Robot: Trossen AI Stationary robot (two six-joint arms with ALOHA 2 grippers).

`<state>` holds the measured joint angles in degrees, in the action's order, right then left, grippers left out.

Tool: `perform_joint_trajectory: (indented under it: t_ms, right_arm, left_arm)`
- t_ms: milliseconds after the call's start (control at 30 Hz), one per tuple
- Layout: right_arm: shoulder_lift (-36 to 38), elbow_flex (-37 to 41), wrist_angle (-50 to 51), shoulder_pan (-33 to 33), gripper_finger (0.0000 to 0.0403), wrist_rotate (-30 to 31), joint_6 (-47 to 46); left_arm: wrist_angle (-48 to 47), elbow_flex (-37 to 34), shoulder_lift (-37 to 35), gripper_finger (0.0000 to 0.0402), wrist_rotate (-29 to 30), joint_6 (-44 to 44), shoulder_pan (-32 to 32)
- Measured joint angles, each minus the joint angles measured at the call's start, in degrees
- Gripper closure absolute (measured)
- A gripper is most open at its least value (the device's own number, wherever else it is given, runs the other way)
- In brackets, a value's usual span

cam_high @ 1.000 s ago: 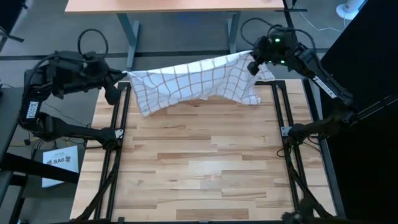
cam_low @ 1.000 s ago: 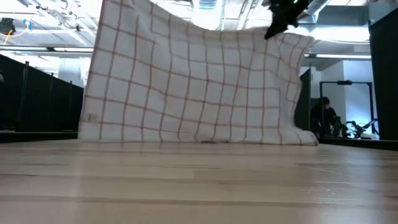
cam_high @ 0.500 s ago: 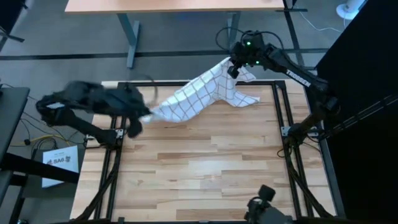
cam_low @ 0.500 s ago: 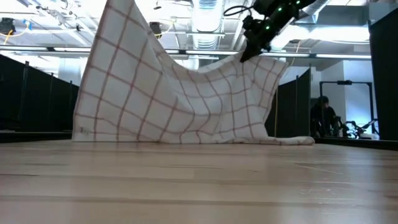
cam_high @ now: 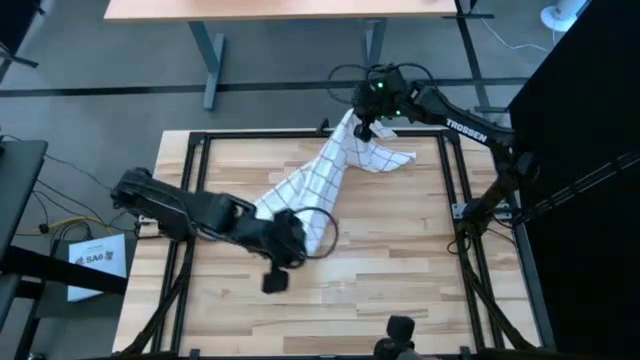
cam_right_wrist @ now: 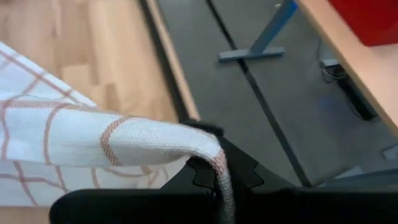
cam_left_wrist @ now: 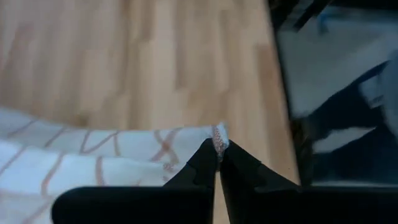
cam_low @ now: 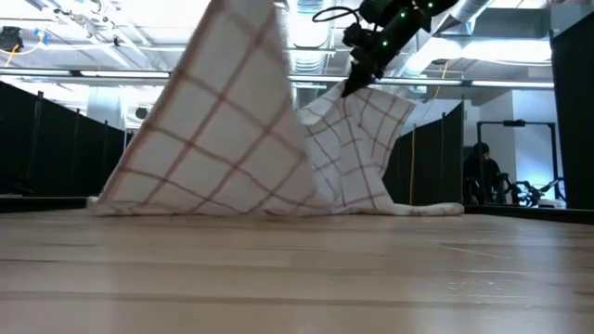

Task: Roll towel
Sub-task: Prepare the white striped towel on the table for folding

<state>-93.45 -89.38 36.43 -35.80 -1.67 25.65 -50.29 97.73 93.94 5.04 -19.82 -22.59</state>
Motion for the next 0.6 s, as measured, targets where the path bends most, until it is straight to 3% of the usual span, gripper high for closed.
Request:
perform_joint_trajectory:
  t_ms: [267,600]
  right_arm:
    - [0.33,3.03,11.21,2.6,0.0402,-0.11,3.74]
    - [0.47,4.85,14.32,1.51,0.0325,-0.09,4.91]
  left_arm:
    - [15.86,-0.12,11.37,0.04,-2.69,-9.27,-2.41]
    - [20.69,-0.1,18.39,0.0328,-13.56,-19.88,-1.87]
